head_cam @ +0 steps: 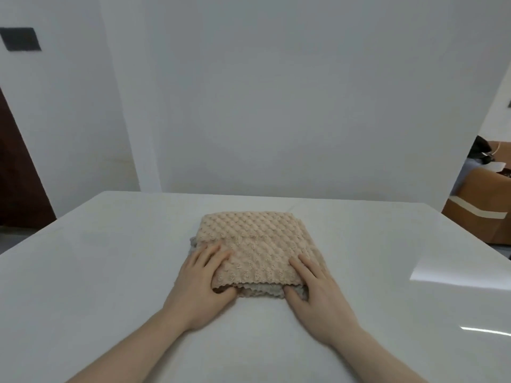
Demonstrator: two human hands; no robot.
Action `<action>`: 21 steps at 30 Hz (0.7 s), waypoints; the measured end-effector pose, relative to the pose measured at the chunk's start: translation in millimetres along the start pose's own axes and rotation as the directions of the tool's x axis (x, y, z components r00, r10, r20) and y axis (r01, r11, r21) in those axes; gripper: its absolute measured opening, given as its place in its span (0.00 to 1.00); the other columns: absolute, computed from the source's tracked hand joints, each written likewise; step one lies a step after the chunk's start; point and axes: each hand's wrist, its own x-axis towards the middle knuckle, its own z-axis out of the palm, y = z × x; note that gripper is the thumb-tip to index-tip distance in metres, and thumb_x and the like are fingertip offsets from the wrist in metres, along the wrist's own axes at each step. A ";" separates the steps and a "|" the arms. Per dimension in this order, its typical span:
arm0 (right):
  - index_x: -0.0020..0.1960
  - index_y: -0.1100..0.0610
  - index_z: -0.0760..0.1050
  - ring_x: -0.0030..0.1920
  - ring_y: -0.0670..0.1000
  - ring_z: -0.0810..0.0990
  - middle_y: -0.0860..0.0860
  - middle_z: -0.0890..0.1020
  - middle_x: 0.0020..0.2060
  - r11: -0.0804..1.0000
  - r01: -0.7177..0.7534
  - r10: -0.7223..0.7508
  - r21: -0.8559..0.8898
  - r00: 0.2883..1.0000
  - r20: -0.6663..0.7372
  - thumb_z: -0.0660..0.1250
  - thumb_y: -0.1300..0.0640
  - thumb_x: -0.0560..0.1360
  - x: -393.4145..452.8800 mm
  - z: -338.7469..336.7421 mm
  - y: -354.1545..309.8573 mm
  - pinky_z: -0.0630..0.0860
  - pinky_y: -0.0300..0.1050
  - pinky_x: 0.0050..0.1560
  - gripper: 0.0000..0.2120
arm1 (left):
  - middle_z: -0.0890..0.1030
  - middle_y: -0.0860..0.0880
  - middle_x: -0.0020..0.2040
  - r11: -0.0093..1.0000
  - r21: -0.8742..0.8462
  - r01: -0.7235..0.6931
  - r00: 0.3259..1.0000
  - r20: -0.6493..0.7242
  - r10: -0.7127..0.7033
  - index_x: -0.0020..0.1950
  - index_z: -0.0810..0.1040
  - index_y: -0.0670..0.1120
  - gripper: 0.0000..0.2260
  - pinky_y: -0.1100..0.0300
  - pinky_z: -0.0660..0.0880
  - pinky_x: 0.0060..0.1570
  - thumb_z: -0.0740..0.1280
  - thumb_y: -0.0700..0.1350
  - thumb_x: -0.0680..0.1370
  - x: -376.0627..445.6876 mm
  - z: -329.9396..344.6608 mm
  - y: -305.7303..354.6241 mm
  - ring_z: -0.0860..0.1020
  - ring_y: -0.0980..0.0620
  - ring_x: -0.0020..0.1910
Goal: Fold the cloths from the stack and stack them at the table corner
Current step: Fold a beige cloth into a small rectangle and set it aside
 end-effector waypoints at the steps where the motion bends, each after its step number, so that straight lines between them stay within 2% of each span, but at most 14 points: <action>1: 0.80 0.42 0.61 0.80 0.44 0.58 0.38 0.60 0.79 1.000 -0.002 0.002 0.001 1.000 -0.031 0.61 0.38 0.80 -1.0 0.8 0.2 0.56 0.43 0.80 0.31 | 0.57 0.63 0.81 1.000 0.002 0.000 1.000 -0.026 0.000 0.79 0.63 0.61 0.36 0.56 0.48 0.81 0.64 0.65 0.71 -2.9 -1.5 1.2 0.52 0.55 0.81; 7: 0.76 0.43 0.69 0.72 0.50 0.72 0.41 0.71 0.73 0.995 -0.051 0.035 -0.091 0.986 -0.165 0.63 0.41 0.79 -10.9 4.9 -3.4 0.68 0.48 0.72 0.26 | 0.71 0.59 0.72 1.000 0.005 0.011 0.995 -0.096 -0.010 0.71 0.74 0.57 0.31 0.56 0.59 0.76 0.61 0.62 0.69 -13.0 -7.4 8.9 0.67 0.54 0.73; 11: 0.70 0.45 0.76 0.65 0.53 0.76 0.43 0.77 0.68 0.993 -0.083 0.060 -0.079 0.964 -0.261 0.65 0.46 0.79 -15.1 5.8 -2.5 0.73 0.49 0.67 0.20 | 0.75 0.62 0.57 0.999 -0.006 -0.034 0.964 -0.265 0.031 0.57 0.78 0.57 0.18 0.57 0.67 0.61 0.64 0.55 0.69 -16.9 -6.8 8.1 0.72 0.56 0.56; 14: 0.66 0.46 0.80 0.61 0.52 0.77 0.42 0.79 0.63 0.996 -0.077 0.065 -0.033 0.957 -0.282 0.65 0.51 0.80 -17.2 3.4 -1.6 0.73 0.46 0.64 0.16 | 0.74 0.62 0.47 0.999 -0.016 -0.052 0.930 -0.364 0.043 0.46 0.77 0.57 0.08 0.57 0.68 0.52 0.62 0.52 0.70 -19.0 -5.3 8.8 0.71 0.56 0.47; 17: 0.65 0.47 0.81 0.60 0.49 0.77 0.40 0.79 0.61 0.999 -0.044 0.044 0.008 0.951 -0.306 0.64 0.53 0.81 -16.8 3.9 0.4 0.73 0.42 0.62 0.14 | 0.74 0.61 0.44 0.998 -0.010 -0.056 0.903 -0.427 0.046 0.43 0.78 0.54 0.06 0.59 0.68 0.47 0.61 0.51 0.74 -16.1 -3.8 7.2 0.71 0.55 0.44; 21: 0.61 0.48 0.83 0.57 0.47 0.80 0.38 0.80 0.57 0.999 -0.014 0.031 0.049 0.933 -0.359 0.65 0.56 0.82 -13.7 3.9 3.7 0.75 0.41 0.58 0.12 | 0.74 0.62 0.45 0.999 -0.032 -0.025 0.901 -0.433 0.009 0.45 0.77 0.54 0.05 0.61 0.71 0.38 0.66 0.48 0.81 -13.0 -4.0 7.7 0.69 0.59 0.47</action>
